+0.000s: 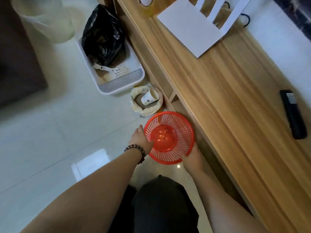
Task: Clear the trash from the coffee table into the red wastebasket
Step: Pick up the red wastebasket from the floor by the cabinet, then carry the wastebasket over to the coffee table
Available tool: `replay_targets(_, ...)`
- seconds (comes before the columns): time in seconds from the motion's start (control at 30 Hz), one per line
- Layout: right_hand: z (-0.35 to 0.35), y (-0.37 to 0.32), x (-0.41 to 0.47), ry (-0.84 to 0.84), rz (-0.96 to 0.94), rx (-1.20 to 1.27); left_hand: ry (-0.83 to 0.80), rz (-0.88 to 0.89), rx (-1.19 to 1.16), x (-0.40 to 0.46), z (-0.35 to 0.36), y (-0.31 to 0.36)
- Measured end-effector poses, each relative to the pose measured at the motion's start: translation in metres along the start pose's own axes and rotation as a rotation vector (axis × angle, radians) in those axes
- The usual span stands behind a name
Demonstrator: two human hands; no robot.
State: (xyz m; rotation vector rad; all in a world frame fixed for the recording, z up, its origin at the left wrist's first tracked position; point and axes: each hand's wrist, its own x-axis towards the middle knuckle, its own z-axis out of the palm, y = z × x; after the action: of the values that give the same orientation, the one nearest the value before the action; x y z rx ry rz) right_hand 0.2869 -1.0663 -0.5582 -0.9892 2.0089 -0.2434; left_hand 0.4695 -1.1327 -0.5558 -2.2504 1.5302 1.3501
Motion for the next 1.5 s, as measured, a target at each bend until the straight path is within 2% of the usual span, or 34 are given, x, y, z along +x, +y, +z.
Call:
replay_targets(0.2, 0.031, 0.038, 0.046, 0.104, 0.071, 0.080, 0.024, -0.036, -0.112, 0.061, 0.035, -0.001)
replay_targets(0.37, 0.012, 0.012, 0.016, 0.146, 0.080, 0.117, 0.120, -0.002, -0.110, 0.029, 0.006, -0.003)
replay_targets(0.63, -0.076, -0.117, -0.105, 0.013, -0.159, 0.099, 0.306, 0.020, -0.189, -0.118, -0.141, -0.017)
replay_targets(0.9, -0.201, -0.282, -0.224, 0.016, -0.407, 0.071, 0.561, 0.086, -0.274, -0.293, -0.314, 0.028)
replay_targets(1.07, -0.253, -0.355, -0.281, -0.014, -0.637, 0.137, 0.819, 0.174, -0.352, -0.374, -0.377, 0.045)
replay_targets(1.23, -0.265, -0.392, -0.314, -0.087, -0.806, 0.156, 1.057, 0.224, -0.490, -0.430, -0.393, 0.047)
replay_targets(1.33, -0.262, -0.404, -0.332, -0.168, -0.865, 0.123, 1.151, 0.172, -0.536, -0.457, -0.382, 0.031)
replay_targets(1.5, -0.238, -0.408, -0.362, -0.296, -0.955, 0.079, 1.179, 0.075, -0.661, -0.500, -0.351, -0.004)
